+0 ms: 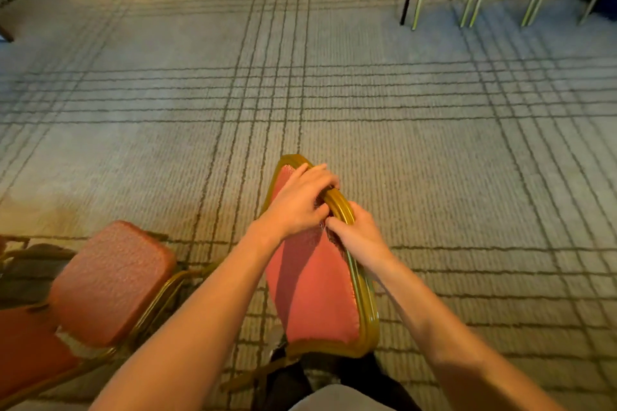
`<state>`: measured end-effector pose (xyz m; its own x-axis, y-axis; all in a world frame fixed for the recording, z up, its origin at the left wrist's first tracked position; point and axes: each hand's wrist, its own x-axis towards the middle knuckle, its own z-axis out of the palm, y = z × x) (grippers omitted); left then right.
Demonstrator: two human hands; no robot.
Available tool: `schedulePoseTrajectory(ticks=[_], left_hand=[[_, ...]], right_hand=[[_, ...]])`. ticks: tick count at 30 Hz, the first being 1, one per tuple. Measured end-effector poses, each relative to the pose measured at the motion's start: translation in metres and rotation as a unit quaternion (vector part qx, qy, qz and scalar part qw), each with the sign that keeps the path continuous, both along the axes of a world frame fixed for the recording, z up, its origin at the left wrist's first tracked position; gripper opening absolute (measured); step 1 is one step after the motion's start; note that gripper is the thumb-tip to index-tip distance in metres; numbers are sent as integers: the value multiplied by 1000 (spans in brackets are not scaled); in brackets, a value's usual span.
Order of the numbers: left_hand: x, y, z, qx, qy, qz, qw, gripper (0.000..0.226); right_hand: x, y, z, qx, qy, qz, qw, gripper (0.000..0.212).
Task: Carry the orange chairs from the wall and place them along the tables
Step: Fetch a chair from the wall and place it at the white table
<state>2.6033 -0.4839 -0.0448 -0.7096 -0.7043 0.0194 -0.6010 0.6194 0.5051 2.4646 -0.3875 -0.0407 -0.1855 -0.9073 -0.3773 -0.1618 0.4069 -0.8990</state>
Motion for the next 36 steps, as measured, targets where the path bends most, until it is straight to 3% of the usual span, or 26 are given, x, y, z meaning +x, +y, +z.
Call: schedulePoseTrajectory(ticks=[7,11,19,31,36], left_hand=[[-29,-37,-4,-59,-27,-57,996,25],[-25,-58,-3,-38,-26,-55,997,21],[40,-91,-17,-24,-7,62,998,27],[66,-160,-9,17,-34,149,988,20],[52,-179,-4,32,-53,162,985,18]], right_hand=[[-1,6,-13,3,228,-91,969,20],[5,-18,-6,5,247,-97,964,18],[40,-76,7,-10,309,-1,951,21],[67,-158,24,-29,371,56,927,21],[47,-188,29,-38,450,88,888,29]])
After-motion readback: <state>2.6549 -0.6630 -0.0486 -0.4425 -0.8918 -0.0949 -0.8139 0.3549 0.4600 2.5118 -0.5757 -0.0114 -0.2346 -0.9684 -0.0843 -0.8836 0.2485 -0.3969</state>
